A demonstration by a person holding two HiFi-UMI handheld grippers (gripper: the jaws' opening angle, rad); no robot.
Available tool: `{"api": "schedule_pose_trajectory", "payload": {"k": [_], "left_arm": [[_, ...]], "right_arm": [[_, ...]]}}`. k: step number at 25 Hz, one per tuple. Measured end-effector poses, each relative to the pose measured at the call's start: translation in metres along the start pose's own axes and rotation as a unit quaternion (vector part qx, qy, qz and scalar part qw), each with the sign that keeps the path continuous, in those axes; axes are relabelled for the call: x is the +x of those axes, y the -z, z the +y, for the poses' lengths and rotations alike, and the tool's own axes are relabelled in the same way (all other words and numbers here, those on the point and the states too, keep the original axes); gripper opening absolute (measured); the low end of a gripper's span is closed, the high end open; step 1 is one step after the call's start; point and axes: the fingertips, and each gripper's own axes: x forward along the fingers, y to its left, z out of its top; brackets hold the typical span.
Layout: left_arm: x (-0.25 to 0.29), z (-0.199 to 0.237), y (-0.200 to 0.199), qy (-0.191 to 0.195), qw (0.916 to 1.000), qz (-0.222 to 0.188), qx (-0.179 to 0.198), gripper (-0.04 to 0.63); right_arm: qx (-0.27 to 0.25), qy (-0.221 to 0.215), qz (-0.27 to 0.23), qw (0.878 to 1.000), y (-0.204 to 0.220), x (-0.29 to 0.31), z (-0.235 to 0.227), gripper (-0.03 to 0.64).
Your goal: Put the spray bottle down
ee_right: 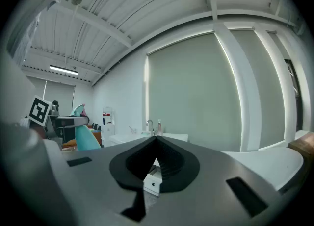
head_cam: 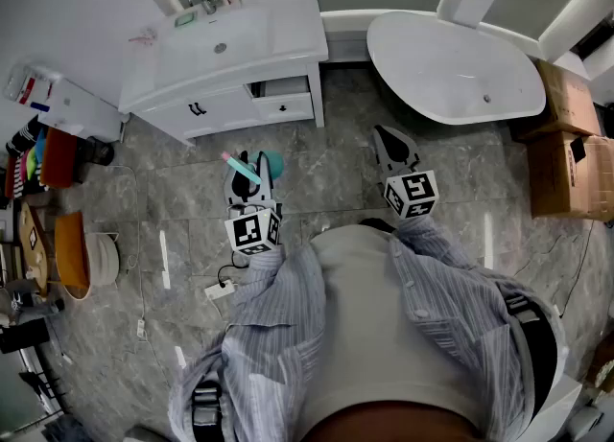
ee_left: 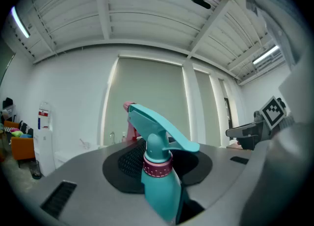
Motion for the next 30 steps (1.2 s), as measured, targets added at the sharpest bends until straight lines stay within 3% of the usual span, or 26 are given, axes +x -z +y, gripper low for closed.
{"api": "schedule_pose_trajectory", "payload": {"k": [30], "left_arm": [[-0.008,0.016,0.006,0.016,0.9998,0.003,-0.006,0.133]], "right_arm": [[-0.001,-0.001,0.011,1.000,0.008,0.003,0.026,0.015]]}}
